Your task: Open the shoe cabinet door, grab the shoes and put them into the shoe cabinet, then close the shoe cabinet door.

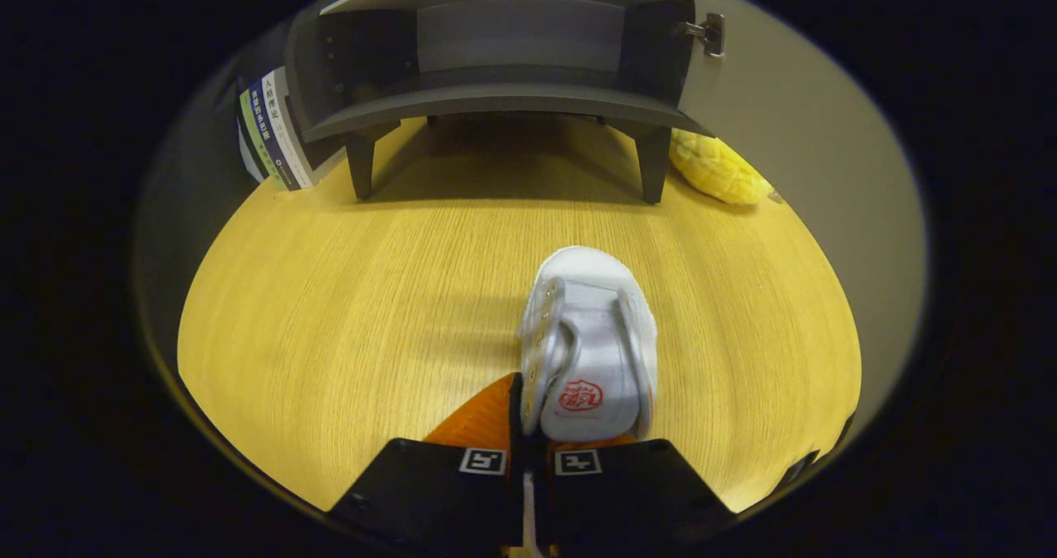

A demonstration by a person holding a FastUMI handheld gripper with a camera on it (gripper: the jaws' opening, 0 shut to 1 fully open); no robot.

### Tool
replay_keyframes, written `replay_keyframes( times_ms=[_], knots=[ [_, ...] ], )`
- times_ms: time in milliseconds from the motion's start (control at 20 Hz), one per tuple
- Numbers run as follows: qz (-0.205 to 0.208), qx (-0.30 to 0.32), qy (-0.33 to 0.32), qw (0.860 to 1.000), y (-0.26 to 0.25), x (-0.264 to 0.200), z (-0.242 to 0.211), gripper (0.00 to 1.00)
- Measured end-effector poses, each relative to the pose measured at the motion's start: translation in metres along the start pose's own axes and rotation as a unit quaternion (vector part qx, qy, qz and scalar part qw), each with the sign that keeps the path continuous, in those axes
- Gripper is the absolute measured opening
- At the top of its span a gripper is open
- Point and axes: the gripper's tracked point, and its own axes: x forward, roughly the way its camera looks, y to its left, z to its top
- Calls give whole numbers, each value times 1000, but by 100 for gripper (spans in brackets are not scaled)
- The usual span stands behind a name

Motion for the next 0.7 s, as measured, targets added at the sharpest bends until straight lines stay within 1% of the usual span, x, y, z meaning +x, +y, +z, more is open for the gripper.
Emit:
replay_keyframes(
  times_ms=[50, 100, 200, 250, 400, 550, 700],
  knots=[
    [3, -2, 2, 1000, 1, 0, 0, 7],
    [6, -5, 4, 1000, 1, -2, 0, 3],
    [15, -5, 3, 1000, 2, -5, 3, 1],
    [19, -4, -4, 1000, 3, -6, 6, 2],
    [23, -27, -18, 999, 6, -16, 13, 2],
    [30, -49, -40, 998, 8, -34, 28, 1],
    [27, -67, -78, 994, 6, -65, 54, 2]
  ],
)
